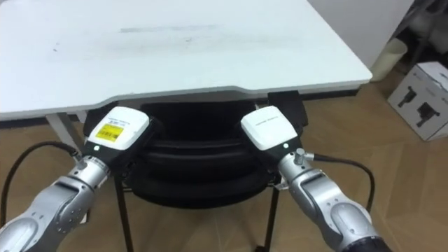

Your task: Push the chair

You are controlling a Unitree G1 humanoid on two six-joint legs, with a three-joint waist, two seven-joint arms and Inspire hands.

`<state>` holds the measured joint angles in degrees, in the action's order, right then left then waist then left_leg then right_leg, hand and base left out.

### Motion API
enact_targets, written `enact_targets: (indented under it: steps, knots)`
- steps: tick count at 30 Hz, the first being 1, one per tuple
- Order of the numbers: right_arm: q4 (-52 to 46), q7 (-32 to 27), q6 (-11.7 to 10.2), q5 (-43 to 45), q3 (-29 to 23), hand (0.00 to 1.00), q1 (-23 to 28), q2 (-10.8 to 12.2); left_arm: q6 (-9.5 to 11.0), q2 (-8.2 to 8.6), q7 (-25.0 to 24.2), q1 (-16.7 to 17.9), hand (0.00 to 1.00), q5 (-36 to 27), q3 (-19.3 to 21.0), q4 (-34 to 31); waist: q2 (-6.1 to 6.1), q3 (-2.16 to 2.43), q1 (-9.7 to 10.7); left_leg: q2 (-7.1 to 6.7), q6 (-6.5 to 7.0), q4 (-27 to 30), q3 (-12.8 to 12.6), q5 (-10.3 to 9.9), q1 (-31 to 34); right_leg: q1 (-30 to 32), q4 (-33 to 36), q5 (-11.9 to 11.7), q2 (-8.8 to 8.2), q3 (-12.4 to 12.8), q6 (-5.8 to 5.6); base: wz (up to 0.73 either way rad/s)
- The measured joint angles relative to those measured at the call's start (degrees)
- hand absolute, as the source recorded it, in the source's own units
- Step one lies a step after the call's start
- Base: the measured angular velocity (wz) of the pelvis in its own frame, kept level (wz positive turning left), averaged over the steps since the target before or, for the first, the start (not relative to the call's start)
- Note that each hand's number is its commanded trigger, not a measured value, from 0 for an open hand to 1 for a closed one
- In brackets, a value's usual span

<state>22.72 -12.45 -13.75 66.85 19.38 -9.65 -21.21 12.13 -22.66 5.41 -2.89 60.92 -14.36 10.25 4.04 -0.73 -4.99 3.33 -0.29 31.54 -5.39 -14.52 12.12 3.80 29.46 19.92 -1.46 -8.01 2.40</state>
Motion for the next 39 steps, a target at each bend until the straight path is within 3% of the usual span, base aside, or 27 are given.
enact_targets:
  steps: [7,10,12,15,19,23,27,31,39]
  knots:
    - [-0.7,0.0,-0.9,0.9,-1.6,1.0,0.0,-0.1,0.8,0.41,-0.1,-0.1,1.0,0.0,0.6,-0.4,-0.1,-0.09,-0.1,-0.22,0.08,-0.8,-0.2,0.1,0.3,0.1,-0.9,0.1,-0.65,0.0,-0.12,0.05]
    - [-0.6,0.0,-1.0,0.9,-1.8,1.0,0.0,-0.3,1.0,0.73,-0.4,-0.1,1.0,0.0,0.6,-0.3,0.23,-0.29,0.0,-1.1,0.15,-1.3,-0.2,0.1,-0.5,-0.2,-0.6,0.5,-1.69,-0.2,-0.43,-0.02]
    - [-0.6,-0.4,-1.5,1.0,-2.1,1.0,0.0,-0.7,1.6,0.79,-0.6,-0.4,1.0,0.0,0.9,-0.3,1.07,-0.76,-0.3,-2.46,0.86,-2.1,-1.0,-0.3,-1.5,0.2,1.8,2.0,-3.41,0.1,-1.09,-0.05]
    - [-0.7,-0.4,-1.7,0.9,-2.1,1.0,0.0,-0.8,2.4,0.76,-0.6,-0.5,1.0,0.0,1.2,-0.3,1.54,-0.94,-0.2,-2.95,1.89,-1.5,-1.9,-1.5,-1.9,0.3,3.4,3.0,-4.56,0.2,-1.92,-0.01]
    - [-1.1,-0.4,-1.5,0.7,-2.2,1.0,0.0,-0.9,3.3,0.46,-1.0,-1.6,1.0,0.0,1.7,0.1,1.58,-0.96,-1.5,-2.63,2.42,-1.2,-2.8,-1.8,-1.7,0.3,2.6,2.4,-4.31,0.9,-2.73,-0.16]
    - [-1.1,-0.5,-1.0,0.6,-2.5,1.0,-0.1,-0.8,3.4,0.43,-0.7,-3.7,1.0,0.5,1.3,1.3,1.02,-0.91,-1.0,-2.13,2.79,-1.5,-1.3,-1.6,-0.6,-0.9,-2.2,-0.1,-2.87,0.0,-3.24,0.1]
    - [-1.3,-0.4,-0.7,0.6,-2.5,1.0,-0.3,-0.8,3.4,0.39,0.1,-4.1,1.0,0.5,1.0,1.8,0.77,-0.8,-1.2,-2.19,3.03,-2.7,-1.2,-1.3,-0.9,-1.9,-4.9,-1.3,-2.59,-0.2,-3.53,0.0]
    - [-1.5,0.3,-0.8,0.6,-2.5,1.0,-0.8,-0.8,3.4,0.17,0.4,-4.4,1.0,0.5,1.1,2.0,0.9,-0.8,-0.9,-2.45,2.93,-3.3,-0.7,-1.0,-1.0,-2.7,-5.8,-1.4,-2.69,-0.8,-3.5,0.06]
    - [-1.7,1.6,-1.2,0.5,-2.2,1.0,-0.7,-0.8,3.2,-0.1,-0.2,-4.3,1.0,0.4,1.1,2.1,2.01,-1.02,-0.5,-3.2,2.13,-7.2,1.0,1.5,-2.9,-5.1,-9.8,-2.8,-2.5,-2.5,-2.78,0.1]
